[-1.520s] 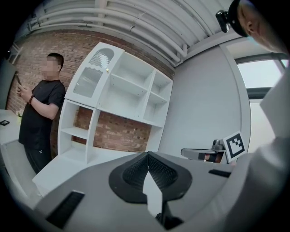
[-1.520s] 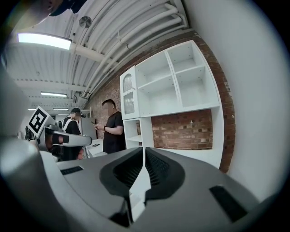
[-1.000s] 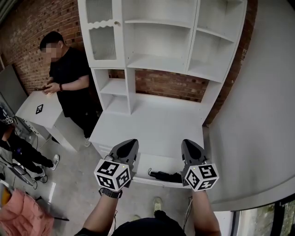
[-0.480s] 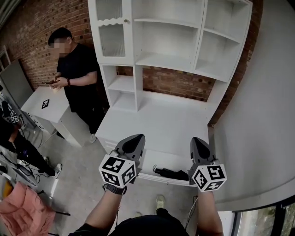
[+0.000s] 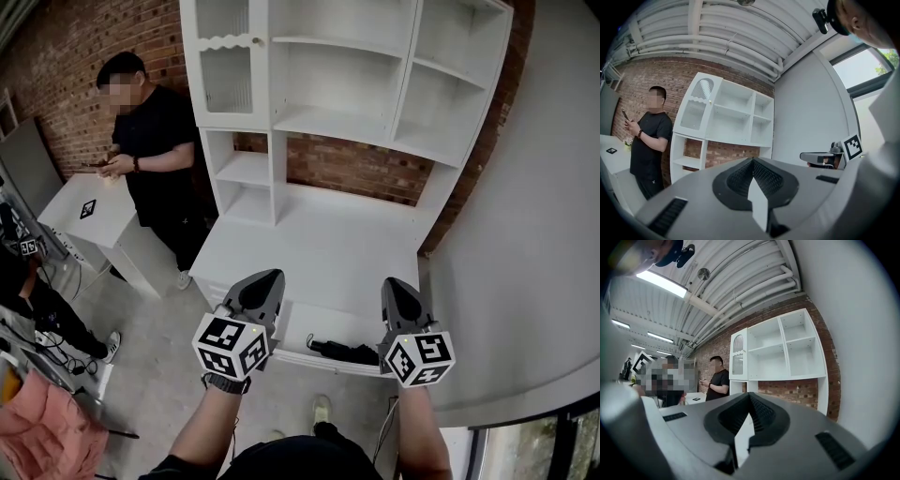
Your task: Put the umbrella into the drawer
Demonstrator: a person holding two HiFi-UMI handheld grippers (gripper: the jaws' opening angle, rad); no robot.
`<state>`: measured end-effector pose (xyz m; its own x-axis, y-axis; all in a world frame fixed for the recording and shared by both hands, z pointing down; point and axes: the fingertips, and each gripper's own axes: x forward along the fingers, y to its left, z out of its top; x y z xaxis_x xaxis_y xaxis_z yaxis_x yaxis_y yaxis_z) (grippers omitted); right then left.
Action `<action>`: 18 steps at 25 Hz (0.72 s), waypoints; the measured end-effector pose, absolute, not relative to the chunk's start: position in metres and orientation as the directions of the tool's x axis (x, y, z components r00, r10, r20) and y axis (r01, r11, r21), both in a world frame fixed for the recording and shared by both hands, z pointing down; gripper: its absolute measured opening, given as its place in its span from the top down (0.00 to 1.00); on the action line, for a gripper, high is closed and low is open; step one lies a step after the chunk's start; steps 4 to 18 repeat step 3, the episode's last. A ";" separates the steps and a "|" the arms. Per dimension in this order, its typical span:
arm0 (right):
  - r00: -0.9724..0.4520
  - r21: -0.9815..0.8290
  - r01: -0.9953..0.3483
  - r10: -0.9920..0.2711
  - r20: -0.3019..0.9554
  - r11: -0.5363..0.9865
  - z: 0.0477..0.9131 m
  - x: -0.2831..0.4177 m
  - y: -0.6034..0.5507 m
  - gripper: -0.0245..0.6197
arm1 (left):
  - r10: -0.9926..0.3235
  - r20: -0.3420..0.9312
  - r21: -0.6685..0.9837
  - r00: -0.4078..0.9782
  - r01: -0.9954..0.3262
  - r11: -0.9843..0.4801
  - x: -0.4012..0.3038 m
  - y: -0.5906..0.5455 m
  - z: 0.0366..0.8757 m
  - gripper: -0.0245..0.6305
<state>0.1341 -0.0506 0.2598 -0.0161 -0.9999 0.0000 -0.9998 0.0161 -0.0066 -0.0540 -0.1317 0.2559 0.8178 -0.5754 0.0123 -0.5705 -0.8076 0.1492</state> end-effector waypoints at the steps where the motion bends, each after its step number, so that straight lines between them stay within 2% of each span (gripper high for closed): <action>1: -0.016 -0.005 -1.000 -1.000 0.001 0.016 0.259 0.134 -0.051 0.95 | -0.575 0.011 0.148 0.818 -0.570 -0.808 -0.053 -0.132 0.255 0.95; 18: -0.017 -0.001 -1.000 -1.000 0.003 0.017 0.259 0.135 -0.051 0.95 | -0.574 0.008 0.147 0.819 -0.569 -0.809 -0.052 -0.132 0.253 0.95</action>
